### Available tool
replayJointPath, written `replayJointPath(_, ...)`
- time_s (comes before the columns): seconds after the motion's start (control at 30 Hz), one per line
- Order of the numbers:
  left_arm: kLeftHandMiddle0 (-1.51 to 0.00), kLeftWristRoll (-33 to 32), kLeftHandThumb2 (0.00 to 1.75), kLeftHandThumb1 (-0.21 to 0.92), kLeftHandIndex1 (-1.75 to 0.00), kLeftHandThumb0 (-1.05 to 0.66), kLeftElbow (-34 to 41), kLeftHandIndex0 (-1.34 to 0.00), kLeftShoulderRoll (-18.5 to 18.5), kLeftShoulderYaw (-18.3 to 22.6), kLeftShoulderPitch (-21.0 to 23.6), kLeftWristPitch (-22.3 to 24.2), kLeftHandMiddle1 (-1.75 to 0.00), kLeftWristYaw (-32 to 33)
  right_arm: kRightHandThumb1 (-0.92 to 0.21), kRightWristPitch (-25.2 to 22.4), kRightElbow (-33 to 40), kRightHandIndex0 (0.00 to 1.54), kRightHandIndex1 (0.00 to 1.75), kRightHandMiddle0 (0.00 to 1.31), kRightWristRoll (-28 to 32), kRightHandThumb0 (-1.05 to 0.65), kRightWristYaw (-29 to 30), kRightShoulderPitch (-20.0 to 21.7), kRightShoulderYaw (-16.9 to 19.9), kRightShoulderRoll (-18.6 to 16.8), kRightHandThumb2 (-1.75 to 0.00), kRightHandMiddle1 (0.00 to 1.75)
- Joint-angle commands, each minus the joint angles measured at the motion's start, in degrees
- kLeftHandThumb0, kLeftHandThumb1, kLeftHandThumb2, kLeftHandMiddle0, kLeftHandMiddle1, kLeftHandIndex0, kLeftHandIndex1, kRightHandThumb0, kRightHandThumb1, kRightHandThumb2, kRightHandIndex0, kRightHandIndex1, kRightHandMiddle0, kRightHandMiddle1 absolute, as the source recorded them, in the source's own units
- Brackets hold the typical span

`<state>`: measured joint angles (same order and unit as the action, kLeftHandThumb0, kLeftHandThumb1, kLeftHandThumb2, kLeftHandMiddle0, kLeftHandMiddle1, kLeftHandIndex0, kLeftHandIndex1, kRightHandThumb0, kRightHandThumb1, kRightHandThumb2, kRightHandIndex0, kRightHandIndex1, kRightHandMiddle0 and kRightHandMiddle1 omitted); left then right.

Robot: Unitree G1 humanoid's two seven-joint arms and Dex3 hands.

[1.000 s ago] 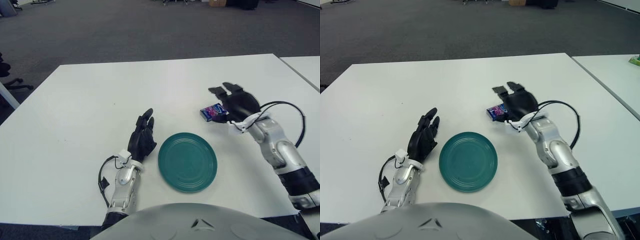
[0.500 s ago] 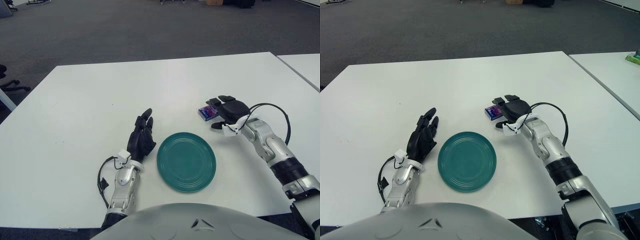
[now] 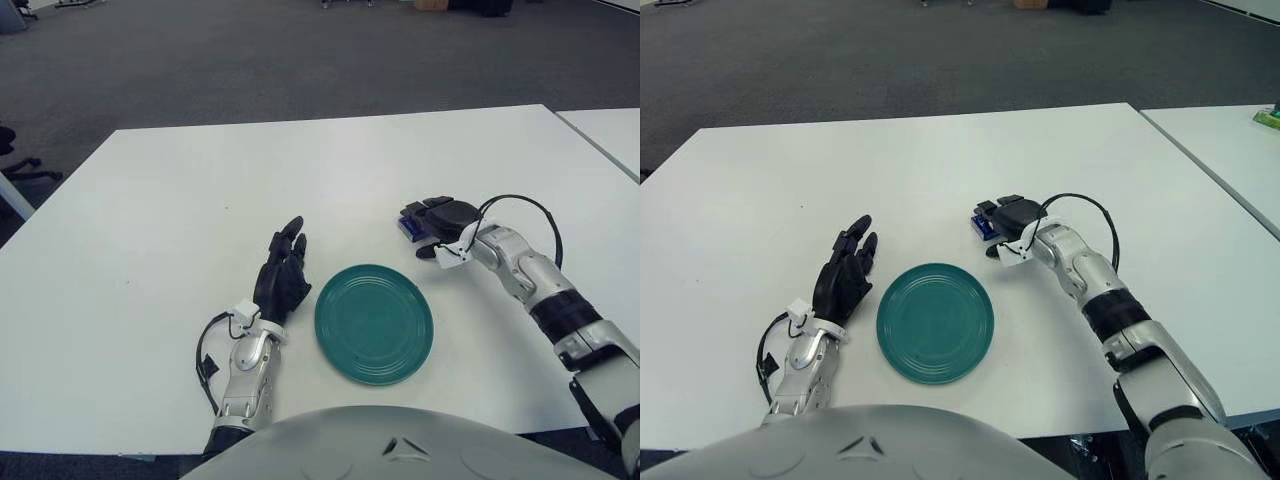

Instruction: Put the gum into the plate.

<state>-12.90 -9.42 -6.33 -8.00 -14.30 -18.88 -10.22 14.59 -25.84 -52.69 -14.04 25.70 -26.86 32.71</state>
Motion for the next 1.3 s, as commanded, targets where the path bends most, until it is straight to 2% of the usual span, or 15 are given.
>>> replayJointPath(0.0, -0.21, 0.3, 0.89, 0.92, -0.59, -1.02, -0.7, 0.00, -2.8, -0.9, -2.1, 1.7, 0.00, 1.2, -0.92, 1.0, -4.0, 0.22, 0.01, 0.00, 1.1, -0.76, 0.0, 1.9, -1.0, -0.6, -0.35, 0.50)
replayJointPath(0.3, -0.18, 2.1, 0.92, 0.92, -0.54, -0.99, 0.0, 0.00, -1.9, -1.9, -2.6, 1.1, 0.00, 2.2, -0.92, 2.6, -10.1, 0.28, 0.03, 0.00, 3.0, -0.77, 1.9, 4.0, -1.8, -1.2, -0.30, 0.48)
replayJointPath(0.83, -0.15, 2.4, 0.94, 0.92, -0.50, -0.97, -0.6, 0.00, -2.2, -2.2, -2.5, 0.6, 0.00, 2.6, -0.92, 5.1, -17.7, 0.32, 0.03, 0.00, 5.3, -0.76, 0.0, 7.2, -3.6, -1.2, -0.30, 0.46)
replayJointPath(0.97, -0.16, 2.7, 0.94, 0.92, -0.49, -0.97, -0.5, 0.00, -2.2, -2.4, -2.6, 0.4, 0.00, 2.9, -0.92, 6.8, -23.9, 0.35, 0.04, 0.00, 4.6, -0.76, 2.1, 8.9, -4.8, -2.1, -0.34, 0.51)
replayJointPath(1.03, -0.15, 2.7, 0.94, 0.92, -0.49, -0.97, -0.4, 0.00, -2.1, -2.5, -2.6, 0.4, 0.00, 3.0, -0.92, 7.6, -26.5, 0.40, 0.07, 0.00, 4.4, -0.76, 3.4, 9.6, -5.5, -2.6, -0.39, 0.62)
replayJointPath(1.1, -0.15, 2.5, 0.94, 0.92, -0.48, -0.97, -0.2, 0.00, -2.2, -2.4, -2.7, 0.7, 0.00, 3.1, -0.92, 8.3, -28.5, 0.42, 0.08, 0.00, 4.7, -0.76, 3.9, 10.1, -5.9, -2.9, -0.40, 0.66)
replayJointPath(1.13, -0.15, 2.3, 0.94, 0.92, -0.48, -0.97, -0.1, 0.00, -2.2, -2.4, -2.7, 0.9, 0.00, 3.1, -0.92, 8.6, -29.4, 0.46, 0.23, 0.02, 4.9, -0.76, 4.0, 10.3, -6.0, -3.1, -0.41, 0.81)
replayJointPath(1.17, -0.15, 2.2, 0.94, 0.92, -0.48, -0.97, 0.0, 0.00, -2.2, -2.3, -2.7, 1.1, 0.00, 3.1, -0.92, 8.9, -30.2, 0.48, 0.54, 0.02, 5.1, -0.77, 4.1, 10.6, -6.1, -3.3, -0.43, 1.07)
replayJointPath(1.2, -0.15, 2.1, 0.94, 0.92, -0.48, -0.97, 0.1, 0.00, -2.2, -2.3, -2.7, 1.2, 0.00, 3.1, -0.92, 9.2, -30.8, 0.48, 0.76, 0.01, 5.2, -0.77, 4.3, 10.8, -6.3, -3.4, -0.45, 1.25)
replayJointPath(1.23, -0.15, 1.9, 0.94, 0.92, -0.48, -0.97, 0.1, 0.00, -2.2, -2.1, -2.7, 1.3, 0.00, 3.1, -0.92, 9.9, -31.5, 0.48, 0.83, 0.01, 5.6, -0.77, 5.1, 10.6, -6.2, -3.5, -0.46, 1.31)
replayJointPath(1.27, -0.15, 1.7, 0.94, 0.92, -0.48, -0.98, 0.1, 0.00, -2.3, -1.9, -2.7, 1.5, 0.00, 3.2, -0.92, 10.5, -32.1, 0.54, 1.16, 0.15, 5.9, -0.74, 5.8, 10.6, -6.1, -3.6, -0.46, 1.46)
